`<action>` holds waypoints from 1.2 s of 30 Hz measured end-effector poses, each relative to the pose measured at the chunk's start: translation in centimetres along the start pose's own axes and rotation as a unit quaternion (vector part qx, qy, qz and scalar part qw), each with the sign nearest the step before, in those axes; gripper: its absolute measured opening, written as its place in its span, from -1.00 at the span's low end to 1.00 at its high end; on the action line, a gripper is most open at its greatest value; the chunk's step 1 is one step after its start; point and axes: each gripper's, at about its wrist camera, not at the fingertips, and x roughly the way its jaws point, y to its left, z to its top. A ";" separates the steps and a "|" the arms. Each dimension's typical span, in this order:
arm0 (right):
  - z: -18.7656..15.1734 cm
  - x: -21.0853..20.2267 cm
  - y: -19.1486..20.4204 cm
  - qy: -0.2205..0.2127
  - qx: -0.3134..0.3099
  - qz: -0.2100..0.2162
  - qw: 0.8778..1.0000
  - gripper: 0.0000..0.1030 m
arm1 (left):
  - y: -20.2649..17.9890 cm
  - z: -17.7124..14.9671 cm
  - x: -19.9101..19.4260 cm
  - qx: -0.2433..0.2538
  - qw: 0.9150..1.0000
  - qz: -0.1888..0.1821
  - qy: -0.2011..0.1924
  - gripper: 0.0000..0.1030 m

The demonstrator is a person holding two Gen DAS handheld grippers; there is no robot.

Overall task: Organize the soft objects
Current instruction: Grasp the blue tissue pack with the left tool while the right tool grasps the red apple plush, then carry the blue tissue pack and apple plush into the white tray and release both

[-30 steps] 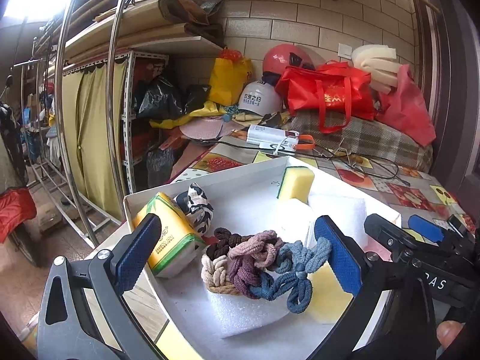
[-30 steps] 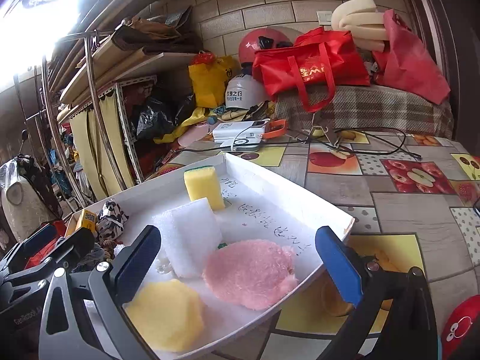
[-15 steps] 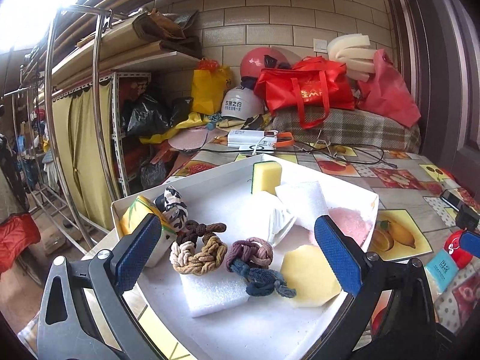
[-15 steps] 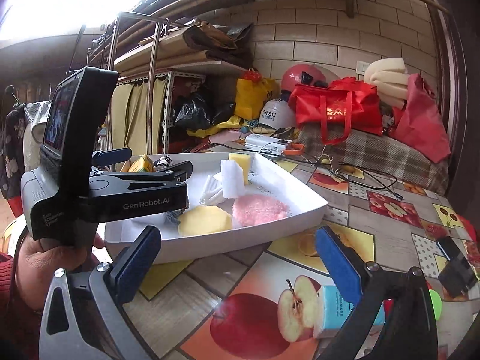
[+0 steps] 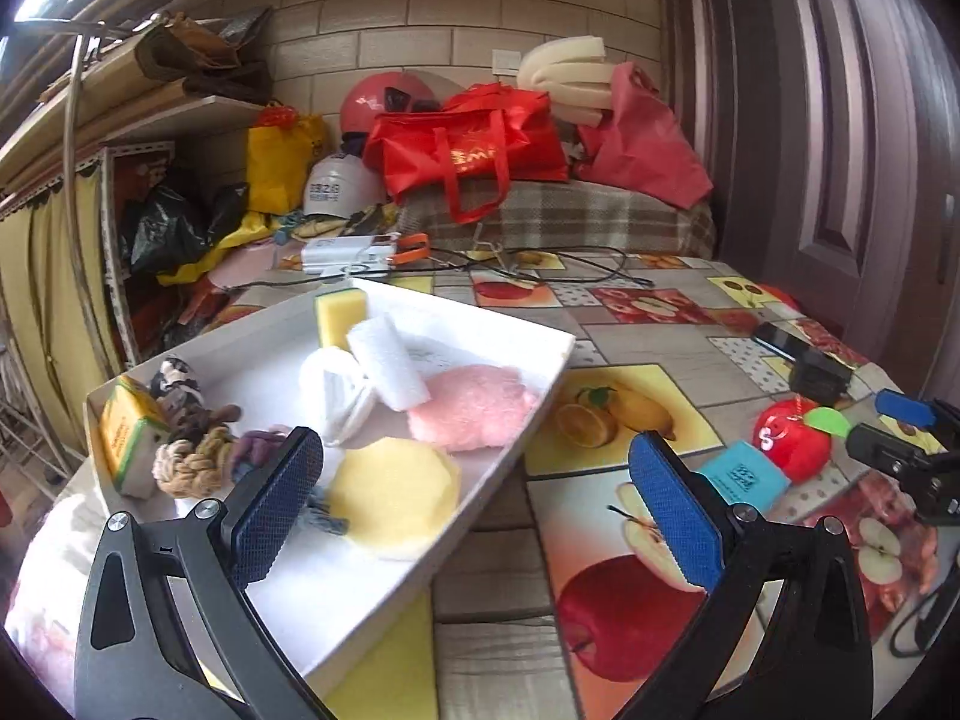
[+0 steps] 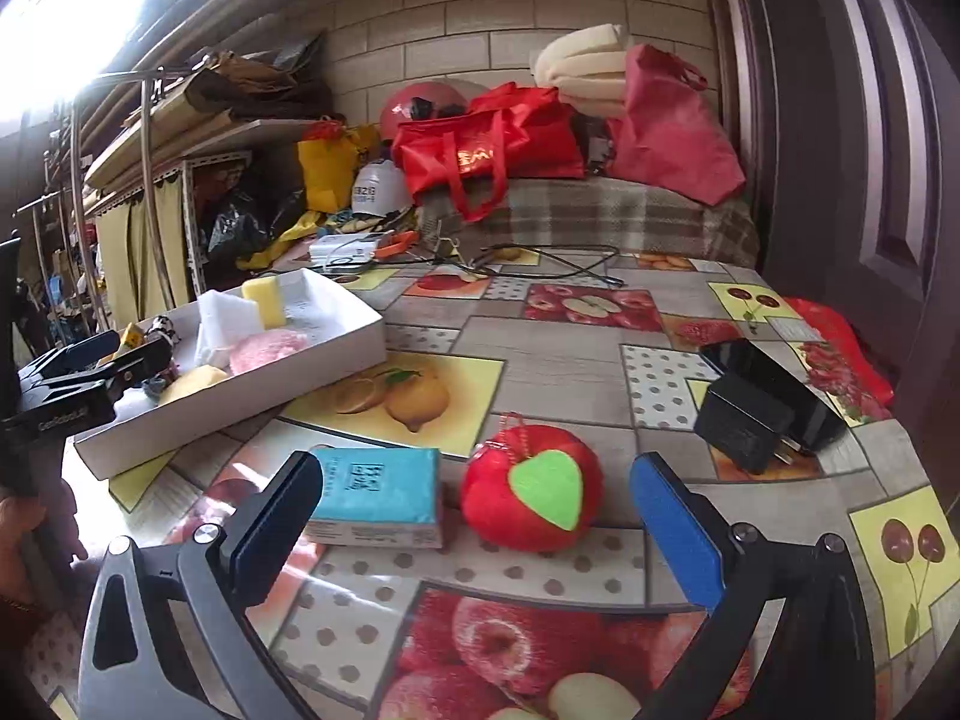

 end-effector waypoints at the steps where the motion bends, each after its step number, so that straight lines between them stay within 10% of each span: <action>1: 0.0 0.3 -1.0 0.011 0.010 0.000 1.000 0.99 | -1.3 0.0 0.4 0.015 0.999 -0.031 0.013 1.00; 5: 0.1 3.0 -1.9 0.075 0.009 0.030 0.997 0.98 | -7.5 -0.2 2.8 0.112 0.981 -0.133 0.087 1.00; 14: 0.0 7.2 -2.5 0.152 0.050 0.097 0.982 0.28 | -12.6 -0.6 8.2 0.180 0.954 -0.153 0.186 0.99; 18: -0.3 6.6 -4.2 0.141 0.095 0.095 0.981 0.22 | -12.8 -0.6 9.3 0.172 0.948 -0.169 0.207 0.37; 20: -0.2 6.4 -4.3 0.136 0.101 0.090 0.981 0.22 | -12.6 -0.5 9.0 0.167 0.949 -0.176 0.199 -0.04; 30: 0.9 1.6 -2.2 0.008 0.036 0.022 0.999 0.22 | -9.6 0.7 1.6 0.117 0.987 -0.111 0.008 -0.04; 36: 1.1 1.4 1.5 -0.009 -0.009 0.035 0.999 0.22 | -5.3 0.3 -1.2 0.087 0.994 -0.059 -0.040 -0.03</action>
